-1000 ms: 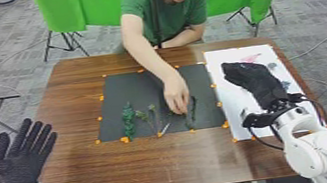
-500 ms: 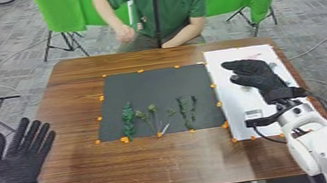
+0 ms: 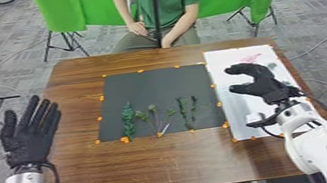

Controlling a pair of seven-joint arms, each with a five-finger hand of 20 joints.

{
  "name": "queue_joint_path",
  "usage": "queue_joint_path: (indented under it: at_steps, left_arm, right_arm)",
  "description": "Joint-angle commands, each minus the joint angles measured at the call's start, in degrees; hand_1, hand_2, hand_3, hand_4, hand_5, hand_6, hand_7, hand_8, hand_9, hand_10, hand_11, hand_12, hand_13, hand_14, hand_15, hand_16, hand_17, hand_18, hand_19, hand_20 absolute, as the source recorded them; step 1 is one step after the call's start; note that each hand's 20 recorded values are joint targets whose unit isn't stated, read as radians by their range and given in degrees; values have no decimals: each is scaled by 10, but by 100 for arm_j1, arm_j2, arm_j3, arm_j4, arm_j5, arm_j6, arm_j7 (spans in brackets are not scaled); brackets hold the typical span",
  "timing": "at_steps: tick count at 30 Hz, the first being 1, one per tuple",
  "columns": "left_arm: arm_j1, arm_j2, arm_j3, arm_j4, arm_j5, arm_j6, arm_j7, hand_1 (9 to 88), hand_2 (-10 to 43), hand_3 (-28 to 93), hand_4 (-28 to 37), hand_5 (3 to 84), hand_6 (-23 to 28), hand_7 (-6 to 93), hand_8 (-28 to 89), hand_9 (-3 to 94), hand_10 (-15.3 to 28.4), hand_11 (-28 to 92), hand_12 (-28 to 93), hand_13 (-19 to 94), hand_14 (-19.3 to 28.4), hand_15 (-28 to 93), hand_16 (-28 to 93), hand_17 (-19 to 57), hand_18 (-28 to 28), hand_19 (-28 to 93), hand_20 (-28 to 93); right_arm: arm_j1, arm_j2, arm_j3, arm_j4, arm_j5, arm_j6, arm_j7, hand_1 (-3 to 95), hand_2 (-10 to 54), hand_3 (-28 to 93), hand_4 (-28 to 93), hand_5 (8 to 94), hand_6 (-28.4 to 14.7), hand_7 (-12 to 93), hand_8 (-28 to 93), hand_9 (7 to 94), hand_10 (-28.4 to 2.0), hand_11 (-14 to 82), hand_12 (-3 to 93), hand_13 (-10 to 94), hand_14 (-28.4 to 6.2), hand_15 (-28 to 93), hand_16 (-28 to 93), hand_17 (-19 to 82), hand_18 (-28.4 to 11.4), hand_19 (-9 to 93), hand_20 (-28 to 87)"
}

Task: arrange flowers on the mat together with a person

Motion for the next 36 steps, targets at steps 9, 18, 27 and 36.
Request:
queue_joint_path:
  at_steps: [9, 18, 27, 36]
  left_arm:
    - [210, -119, -164, -68, 1, -42, -154, 218, 116, 699, -283, 410, 66, 51, -86, 357, 127, 129, 55, 252, 117, 211, -76, -4, 78, 161, 103]
    - [342, -162, -247, -84, -26, -89, -184, 225, 112, 705, -283, 410, 66, 51, -86, 358, 128, 128, 54, 252, 120, 213, -75, -6, 81, 167, 101]
    - [429, -214, -319, -93, -98, -110, -217, 231, 113, 702, -283, 410, 67, 50, -86, 360, 130, 129, 55, 256, 122, 211, -73, -8, 85, 172, 101]
    - [450, -311, -343, -77, -121, -113, -284, 233, 113, 702, -283, 411, 67, 50, -85, 362, 130, 130, 55, 257, 122, 212, -72, -9, 87, 175, 101]
  right_arm:
    - [1315, 285, -1227, 843, -2682, -83, 1517, 501, -95, 772, -283, 458, 13, 222, -153, 423, -91, 49, 120, 361, -75, 116, 130, 224, -119, 359, 263]
    - [1689, 293, -1356, 1155, -2814, -1251, 1963, 534, -95, 747, -283, 447, 12, 212, -147, 454, -94, 60, 144, 475, -72, 165, 196, 219, -157, 629, 333]
    - [1548, 202, -1463, 1247, -2709, -1176, 1694, 642, -95, 590, -282, 533, 22, 251, -156, 567, -90, 153, 185, 621, -30, 264, 343, 288, -145, 750, 408]
    - [1686, 197, -1742, 1133, -2481, -685, 1629, 718, -95, 537, -280, 600, 26, 385, -15, 729, -60, 117, 412, 751, 3, 243, 441, 378, -114, 774, 444]
